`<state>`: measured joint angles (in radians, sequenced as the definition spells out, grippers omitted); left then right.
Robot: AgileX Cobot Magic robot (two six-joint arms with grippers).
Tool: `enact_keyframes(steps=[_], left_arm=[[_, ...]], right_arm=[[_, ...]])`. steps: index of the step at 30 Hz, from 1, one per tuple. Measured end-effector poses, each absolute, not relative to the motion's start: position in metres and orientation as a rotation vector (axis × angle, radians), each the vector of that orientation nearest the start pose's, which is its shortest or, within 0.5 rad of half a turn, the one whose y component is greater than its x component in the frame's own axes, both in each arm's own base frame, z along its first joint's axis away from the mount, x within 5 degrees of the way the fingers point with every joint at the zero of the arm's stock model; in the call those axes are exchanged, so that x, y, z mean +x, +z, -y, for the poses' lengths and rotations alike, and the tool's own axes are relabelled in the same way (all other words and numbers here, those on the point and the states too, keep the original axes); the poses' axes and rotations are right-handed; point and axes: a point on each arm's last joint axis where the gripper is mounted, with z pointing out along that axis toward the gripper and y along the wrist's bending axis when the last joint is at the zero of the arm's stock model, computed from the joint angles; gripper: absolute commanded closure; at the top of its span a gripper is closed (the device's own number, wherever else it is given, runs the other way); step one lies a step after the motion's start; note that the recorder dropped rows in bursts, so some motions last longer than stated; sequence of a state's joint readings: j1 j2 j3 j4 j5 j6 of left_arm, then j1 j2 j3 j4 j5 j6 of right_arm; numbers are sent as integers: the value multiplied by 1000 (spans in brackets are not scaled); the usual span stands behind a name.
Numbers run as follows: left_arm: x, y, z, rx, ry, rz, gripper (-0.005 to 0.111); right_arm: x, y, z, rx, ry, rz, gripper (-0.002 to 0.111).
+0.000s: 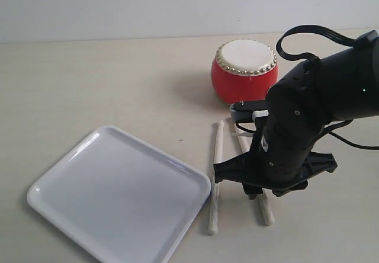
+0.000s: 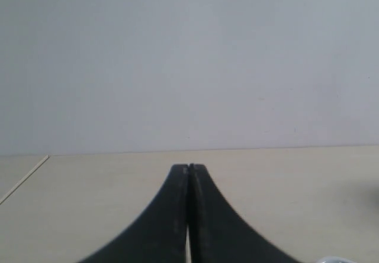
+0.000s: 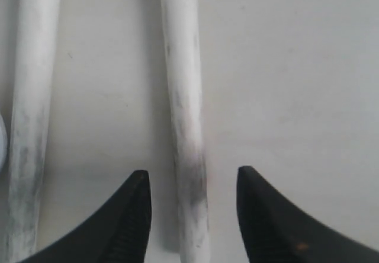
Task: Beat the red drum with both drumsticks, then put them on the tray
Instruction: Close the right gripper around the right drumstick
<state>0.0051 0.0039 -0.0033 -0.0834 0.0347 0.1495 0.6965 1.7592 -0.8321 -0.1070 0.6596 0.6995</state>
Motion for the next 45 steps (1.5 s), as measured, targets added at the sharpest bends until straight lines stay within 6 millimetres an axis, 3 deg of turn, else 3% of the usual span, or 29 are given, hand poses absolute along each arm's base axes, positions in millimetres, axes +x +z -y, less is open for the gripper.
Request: enact_keyframes(steps=[45], left_arm=[[57, 211, 0, 49, 55, -1518, 107]], right_arm=[[220, 122, -176, -161, -33, -3055, 65]])
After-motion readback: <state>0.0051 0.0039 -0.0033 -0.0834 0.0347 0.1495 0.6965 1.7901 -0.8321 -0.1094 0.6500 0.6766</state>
